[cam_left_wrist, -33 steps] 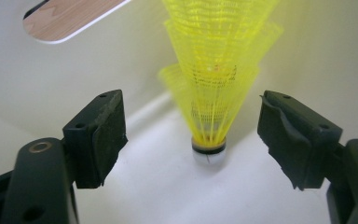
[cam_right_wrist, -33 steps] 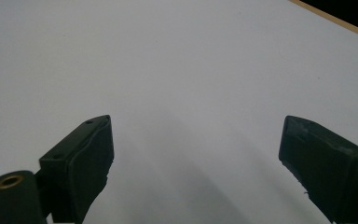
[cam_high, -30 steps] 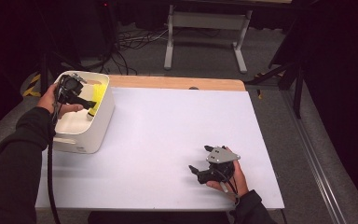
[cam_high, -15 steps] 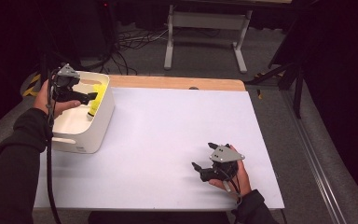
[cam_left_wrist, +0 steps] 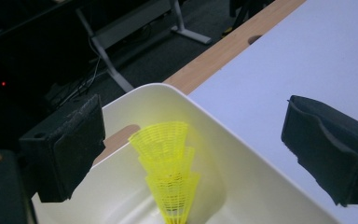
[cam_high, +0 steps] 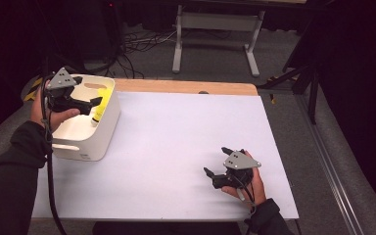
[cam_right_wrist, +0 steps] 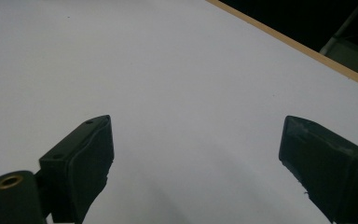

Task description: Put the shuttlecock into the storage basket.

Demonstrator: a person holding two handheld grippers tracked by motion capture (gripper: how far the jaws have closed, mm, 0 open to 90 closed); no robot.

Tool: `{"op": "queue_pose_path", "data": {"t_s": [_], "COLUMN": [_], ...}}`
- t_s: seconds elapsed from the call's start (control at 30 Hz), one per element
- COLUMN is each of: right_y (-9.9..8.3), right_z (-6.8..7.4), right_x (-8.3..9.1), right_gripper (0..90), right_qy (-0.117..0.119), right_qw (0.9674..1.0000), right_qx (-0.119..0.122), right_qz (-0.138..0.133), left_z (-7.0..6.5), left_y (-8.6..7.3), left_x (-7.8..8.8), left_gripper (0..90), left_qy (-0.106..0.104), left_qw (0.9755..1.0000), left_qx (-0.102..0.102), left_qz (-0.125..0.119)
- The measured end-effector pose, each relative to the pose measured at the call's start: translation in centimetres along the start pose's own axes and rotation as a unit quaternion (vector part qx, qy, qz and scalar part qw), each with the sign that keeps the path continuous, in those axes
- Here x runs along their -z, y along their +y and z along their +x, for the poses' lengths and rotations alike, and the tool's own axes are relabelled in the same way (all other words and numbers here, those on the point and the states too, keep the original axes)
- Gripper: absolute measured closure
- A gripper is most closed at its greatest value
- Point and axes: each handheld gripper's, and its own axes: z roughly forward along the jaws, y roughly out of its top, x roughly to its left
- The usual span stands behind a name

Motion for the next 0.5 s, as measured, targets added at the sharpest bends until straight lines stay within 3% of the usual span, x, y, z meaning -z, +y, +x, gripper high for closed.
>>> {"op": "queue_pose_path", "data": {"t_s": [0.23,0.5], "right_y": [0.2,0.3], "right_z": [0.1,0.2], "right_x": [0.3,0.3], "right_gripper": [11.3,11.3], "right_qy": [-0.009,-0.009], "right_qw": [0.9999,0.9999], "right_qx": [0.002,0.006], "right_qz": [-0.01,-0.009], "left_z": [-1.6,-3.0], "left_y": [0.2,0.2], "left_x": [1.4,2.3], "left_gripper": [6.9,5.8], "left_qy": [-0.003,-0.009], "left_qw": [0.9992,0.9979], "left_qx": [-0.011,-0.02], "left_qz": [-0.039,-0.062]}}
